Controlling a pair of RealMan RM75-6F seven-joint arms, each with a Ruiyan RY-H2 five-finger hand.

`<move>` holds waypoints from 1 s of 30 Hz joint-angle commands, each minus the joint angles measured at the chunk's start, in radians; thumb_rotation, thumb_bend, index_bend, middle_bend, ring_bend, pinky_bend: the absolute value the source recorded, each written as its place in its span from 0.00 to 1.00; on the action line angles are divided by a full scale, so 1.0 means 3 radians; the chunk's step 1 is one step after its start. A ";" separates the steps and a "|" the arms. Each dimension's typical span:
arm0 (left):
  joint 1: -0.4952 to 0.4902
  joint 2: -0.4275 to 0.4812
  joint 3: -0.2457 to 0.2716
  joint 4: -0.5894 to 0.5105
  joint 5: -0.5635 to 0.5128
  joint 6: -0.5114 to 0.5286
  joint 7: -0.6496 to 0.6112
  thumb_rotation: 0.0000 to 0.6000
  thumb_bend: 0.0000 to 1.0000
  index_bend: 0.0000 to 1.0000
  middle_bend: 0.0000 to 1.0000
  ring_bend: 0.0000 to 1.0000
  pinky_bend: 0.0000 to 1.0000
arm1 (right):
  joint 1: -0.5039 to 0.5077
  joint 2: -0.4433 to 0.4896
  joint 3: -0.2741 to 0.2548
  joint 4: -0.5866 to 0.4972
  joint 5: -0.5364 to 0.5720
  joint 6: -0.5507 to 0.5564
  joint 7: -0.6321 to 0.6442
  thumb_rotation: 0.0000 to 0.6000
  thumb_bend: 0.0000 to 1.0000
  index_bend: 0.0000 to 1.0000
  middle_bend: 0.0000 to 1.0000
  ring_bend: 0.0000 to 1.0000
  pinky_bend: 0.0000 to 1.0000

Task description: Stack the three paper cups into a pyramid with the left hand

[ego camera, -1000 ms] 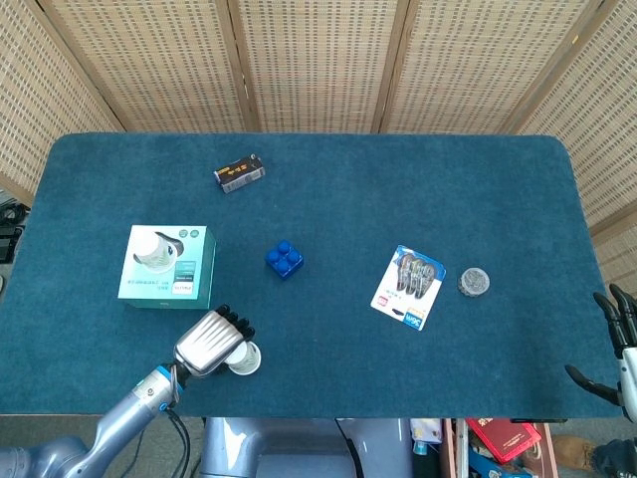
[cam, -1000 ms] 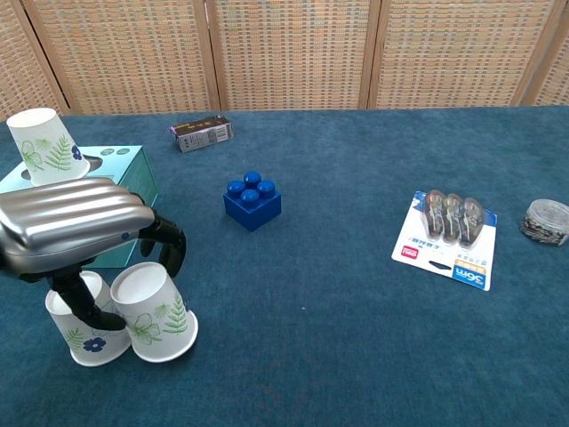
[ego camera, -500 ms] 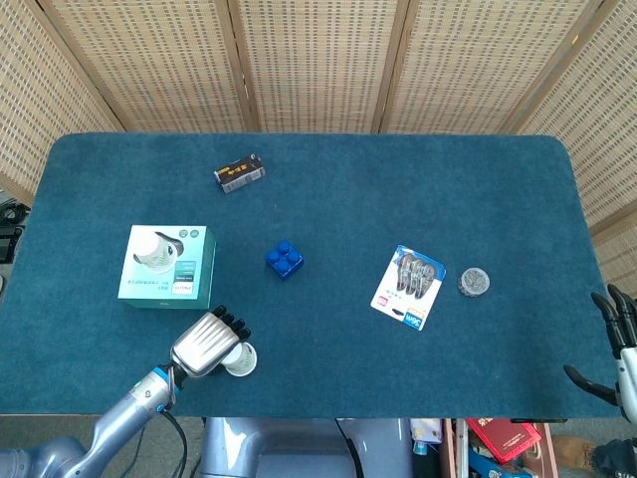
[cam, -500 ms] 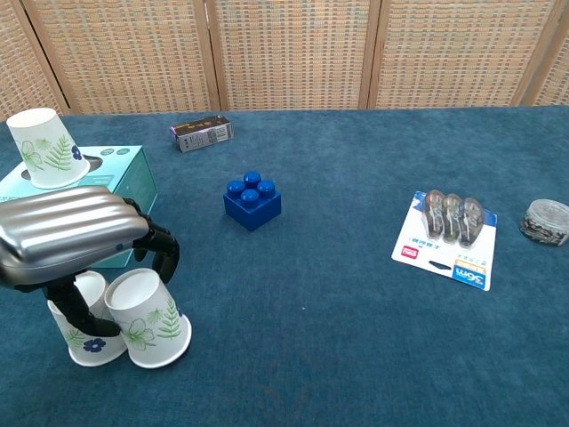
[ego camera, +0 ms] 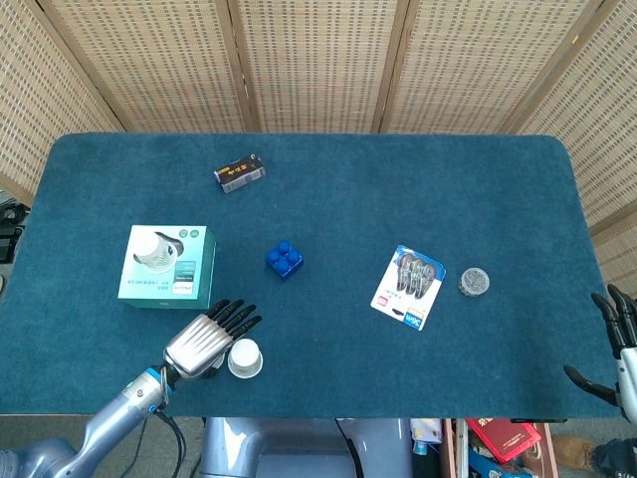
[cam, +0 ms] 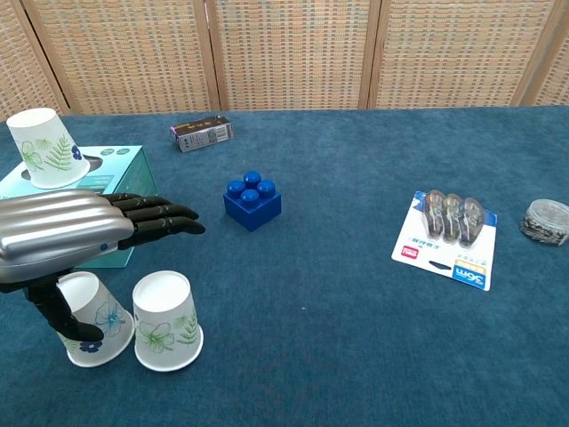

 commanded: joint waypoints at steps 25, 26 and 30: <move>-0.0033 0.1005 -0.0859 -0.0307 -0.0456 0.0545 -0.0814 1.00 0.12 0.00 0.00 0.00 0.08 | 0.0005 -0.0006 -0.0001 -0.0002 0.0006 -0.0017 -0.0018 1.00 0.00 0.00 0.00 0.00 0.00; -0.0045 0.1030 -0.0869 -0.0279 -0.0559 0.0498 -0.0779 1.00 0.12 0.00 0.00 0.01 0.09 | 0.0006 -0.0007 0.0000 -0.0002 0.0007 -0.0019 -0.0020 1.00 0.00 0.00 0.00 0.00 0.00; -0.0098 0.1063 -0.0886 -0.0163 -0.1004 0.0316 -0.0650 1.00 0.12 0.00 0.00 0.04 0.11 | 0.0013 -0.0013 0.0001 -0.0001 0.0016 -0.0036 -0.0034 1.00 0.00 0.00 0.00 0.00 0.00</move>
